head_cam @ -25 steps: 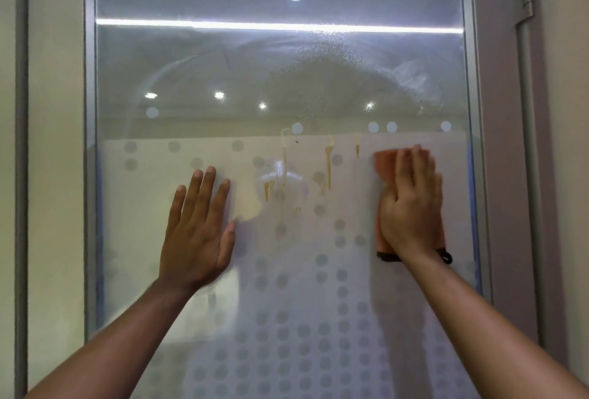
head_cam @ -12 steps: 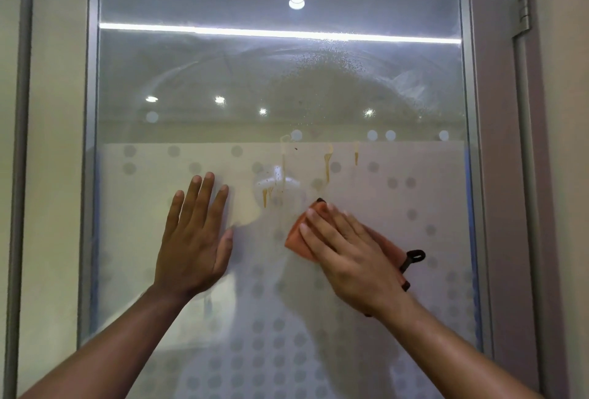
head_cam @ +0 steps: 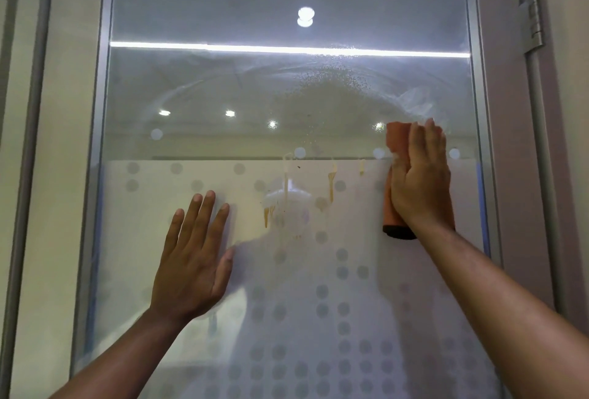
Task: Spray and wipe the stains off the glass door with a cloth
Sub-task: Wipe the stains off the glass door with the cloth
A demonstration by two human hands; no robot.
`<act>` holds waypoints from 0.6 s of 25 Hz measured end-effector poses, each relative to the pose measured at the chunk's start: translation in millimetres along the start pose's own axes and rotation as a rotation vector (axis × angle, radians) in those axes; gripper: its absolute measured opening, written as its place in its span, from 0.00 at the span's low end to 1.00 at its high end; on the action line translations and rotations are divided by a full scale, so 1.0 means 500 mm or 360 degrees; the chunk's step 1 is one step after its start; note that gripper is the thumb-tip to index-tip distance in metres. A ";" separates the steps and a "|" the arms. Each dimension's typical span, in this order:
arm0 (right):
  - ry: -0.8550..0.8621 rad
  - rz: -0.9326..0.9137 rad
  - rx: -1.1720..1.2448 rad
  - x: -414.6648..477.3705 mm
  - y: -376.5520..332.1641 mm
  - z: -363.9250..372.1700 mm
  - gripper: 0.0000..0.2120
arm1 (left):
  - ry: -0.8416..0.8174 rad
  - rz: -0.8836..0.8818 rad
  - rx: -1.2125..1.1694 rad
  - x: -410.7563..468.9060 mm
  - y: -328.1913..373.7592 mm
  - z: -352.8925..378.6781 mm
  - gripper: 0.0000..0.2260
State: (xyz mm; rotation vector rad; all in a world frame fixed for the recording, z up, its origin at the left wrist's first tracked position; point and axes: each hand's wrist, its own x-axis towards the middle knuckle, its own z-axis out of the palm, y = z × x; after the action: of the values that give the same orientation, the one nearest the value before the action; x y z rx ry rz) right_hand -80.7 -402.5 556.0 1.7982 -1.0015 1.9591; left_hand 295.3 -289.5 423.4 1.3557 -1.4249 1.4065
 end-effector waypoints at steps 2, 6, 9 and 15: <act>0.0008 -0.0080 -0.0053 0.001 -0.029 0.018 0.28 | 0.0009 -0.0007 0.0008 0.002 0.002 0.001 0.34; -0.0199 -0.0729 -0.0151 -0.073 -0.051 0.061 0.29 | 0.0007 0.0005 0.0027 0.005 0.002 -0.003 0.34; -0.0386 -0.1197 -0.0252 -0.139 -0.026 0.073 0.28 | -0.0002 -0.0011 0.0022 0.003 0.004 -0.009 0.33; -0.0390 -0.1009 -0.0305 -0.088 0.026 0.013 0.31 | -0.0004 -0.0039 0.0059 0.001 0.010 -0.010 0.32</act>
State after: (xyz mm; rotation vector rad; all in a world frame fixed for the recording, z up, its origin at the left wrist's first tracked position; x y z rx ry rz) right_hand -76.5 -405.9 510.1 1.9592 -0.5512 1.2463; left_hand 289.2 -285.3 423.6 1.3940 -1.3860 1.4222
